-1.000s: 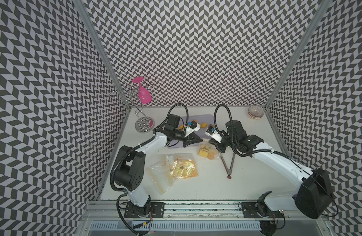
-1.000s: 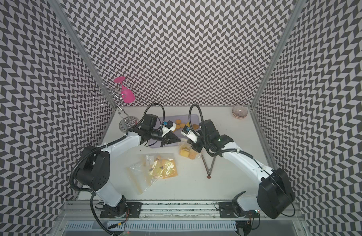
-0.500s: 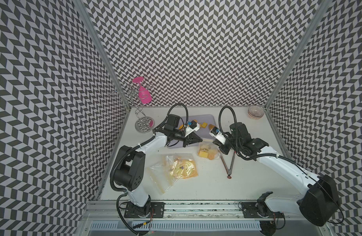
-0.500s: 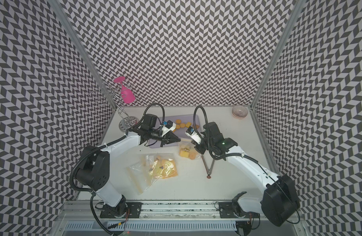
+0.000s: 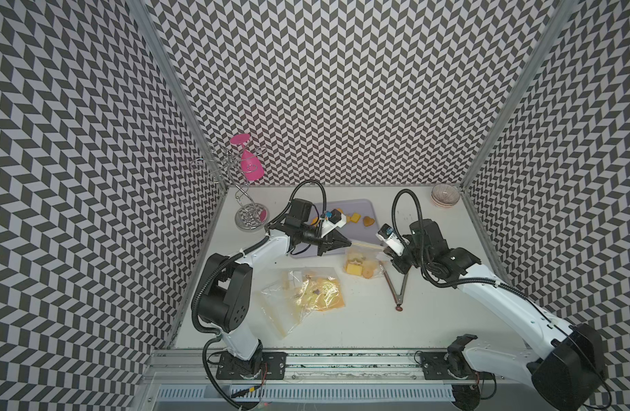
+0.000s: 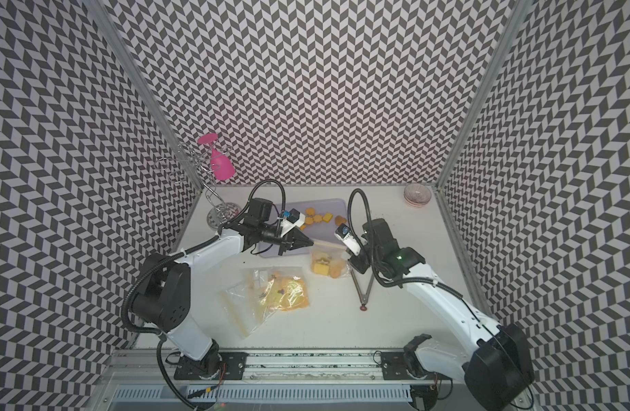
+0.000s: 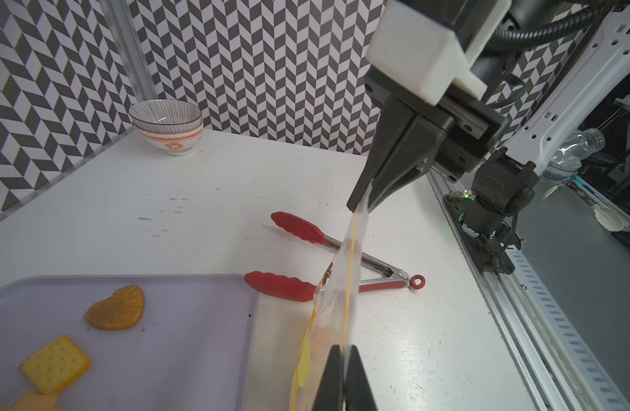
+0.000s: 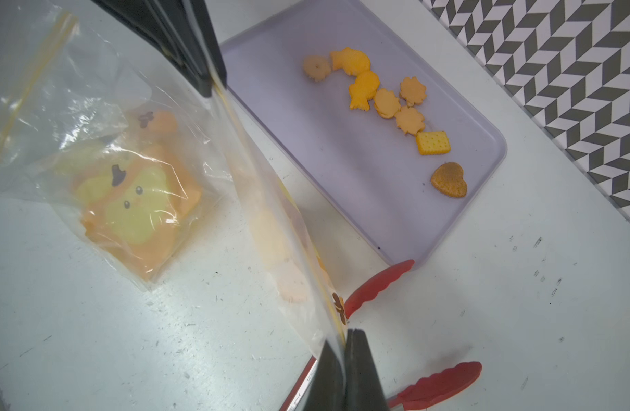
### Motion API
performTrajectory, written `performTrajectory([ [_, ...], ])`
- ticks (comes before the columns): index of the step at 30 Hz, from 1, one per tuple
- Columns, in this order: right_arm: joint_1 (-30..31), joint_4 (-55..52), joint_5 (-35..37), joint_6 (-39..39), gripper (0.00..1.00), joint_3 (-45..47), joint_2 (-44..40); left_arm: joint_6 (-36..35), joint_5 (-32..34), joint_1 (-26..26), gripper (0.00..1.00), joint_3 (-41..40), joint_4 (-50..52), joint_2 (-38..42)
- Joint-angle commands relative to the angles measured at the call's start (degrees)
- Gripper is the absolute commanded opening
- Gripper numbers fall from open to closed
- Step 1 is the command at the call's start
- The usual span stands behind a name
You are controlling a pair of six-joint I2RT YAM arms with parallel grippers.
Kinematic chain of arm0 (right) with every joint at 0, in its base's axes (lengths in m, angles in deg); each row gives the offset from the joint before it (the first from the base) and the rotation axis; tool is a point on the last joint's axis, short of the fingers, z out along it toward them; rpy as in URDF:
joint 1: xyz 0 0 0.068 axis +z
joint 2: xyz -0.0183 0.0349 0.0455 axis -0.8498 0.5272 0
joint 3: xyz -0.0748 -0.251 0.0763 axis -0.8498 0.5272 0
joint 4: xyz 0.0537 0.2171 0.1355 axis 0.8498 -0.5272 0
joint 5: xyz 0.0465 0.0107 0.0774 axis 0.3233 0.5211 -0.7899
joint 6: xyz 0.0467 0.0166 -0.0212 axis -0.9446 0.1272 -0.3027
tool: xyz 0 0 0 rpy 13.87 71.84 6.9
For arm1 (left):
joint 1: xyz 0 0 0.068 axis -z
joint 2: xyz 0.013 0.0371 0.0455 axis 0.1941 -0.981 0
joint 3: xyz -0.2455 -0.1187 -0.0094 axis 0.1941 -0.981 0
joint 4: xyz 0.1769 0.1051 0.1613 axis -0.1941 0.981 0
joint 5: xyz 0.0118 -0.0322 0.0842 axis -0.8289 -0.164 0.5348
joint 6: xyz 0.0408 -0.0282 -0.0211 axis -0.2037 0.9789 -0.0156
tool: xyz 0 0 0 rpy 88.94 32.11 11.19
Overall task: Put the cookies into a resealable bag to prevent moisture
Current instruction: Close the ziploc bag at the center of the board, then pick up the ziploc bag from the center of the board.
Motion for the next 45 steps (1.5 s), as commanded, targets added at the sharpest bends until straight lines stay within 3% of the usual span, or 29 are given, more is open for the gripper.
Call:
performTrajectory([
  [1,-0.6,-1.8,4.3,-0.5,0.15,0.8,-0.7,-1.4,-0.4,-0.7,0.0,0.1,0.1,0.3],
  [2,-0.6,-2.2,4.6,-0.6,0.0,0.8,-0.6,-1.4,-0.4,-0.8,0.0,0.1,0.1,0.3],
  [4,-0.8,-2.4,5.0,-0.8,0.0,0.8,-0.6,-1.4,-0.4,-0.8,0.0,0.1,0.1,0.3],
  [5,-0.7,-2.1,6.2,-1.2,0.19,1.1,-0.9,-1.4,-0.4,-0.9,0.0,0.1,0.2,0.3],
  [6,-0.8,-2.0,7.4,-1.4,0.28,1.4,-1.0,-1.3,-0.5,-0.9,0.0,0.1,0.0,0.3],
  [7,-0.8,-2.0,7.8,-1.5,0.05,1.6,-1.2,-1.3,-0.5,-0.9,0.0,0.0,-0.1,0.2],
  [8,-0.8,-2.2,7.7,-1.5,0.0,1.6,-1.5,-1.3,-0.4,-0.9,0.0,0.1,-0.1,0.1],
  [10,-0.8,-2.0,6.6,-1.4,0.0,1.5,-1.6,-1.4,-0.5,-0.8,0.0,0.4,0.3,0.1],
  [11,-0.8,-1.9,6.7,-1.5,0.05,1.2,-1.6,-1.5,-0.5,-0.9,0.0,0.5,0.5,0.1],
  [12,-0.8,-1.9,6.1,-1.3,0.29,0.6,-1.4,-1.6,-0.5,-0.9,0.0,0.5,0.5,0.3],
  [13,-0.8,-1.7,5.1,-1.0,0.37,0.0,-1.2,-1.6,-0.6,-0.8,0.0,0.4,0.5,0.4],
  [17,-0.5,2.6,-4.1,0.0,0.47,-2.5,0.7,-1.5,-1.2,-0.6,0.0,0.7,0.5,0.5],
  [20,-0.3,3.6,-10.4,-0.1,0.48,-6.2,5.0,-1.6,-1.0,-0.5,0.0,0.6,0.7,0.5],
  [24,0.1,-0.1,-14.1,1.6,0.38,-11.7,12.0,-1.6,-0.8,-0.2,0.0,0.6,0.7,0.5],
  [29,0.9,-3.0,-15.2,1.8,0.33,-14.1,16.2,-1.6,-0.6,0.1,0.0,0.8,1.0,0.4],
  [33,0.9,-0.5,-16.0,0.4,0.05,-13.6,13.8,0.0,-0.5,0.1,0.0,0.6,-0.4,0.7],
  [34,0.9,0.5,-16.0,-0.3,0.0,-13.3,12.5,1.5,0.5,0.1,0.06,0.4,-1.7,0.9],
  [38,0.5,6.3,-12.4,-8.6,0.0,-11.6,5.7,15.4,5.0,0.0,0.52,0.4,-9.8,3.2],
  [40,0.0,10.0,-6.3,-15.8,0.0,-9.2,1.0,25.4,9.9,0.0,0.98,-0.2,-15.5,5.5],
  [44,-3.3,15.0,9.5,-23.7,0.0,-5.3,-7.5,42.4,29.6,-0.5,0.99,-0.7,-17.7,10.6],
  [45,-4.9,14.3,12.4,-24.4,0.0,-5.8,-8.1,46.0,31.7,-1.2,0.99,-1.0,-17.8,11.2],
])
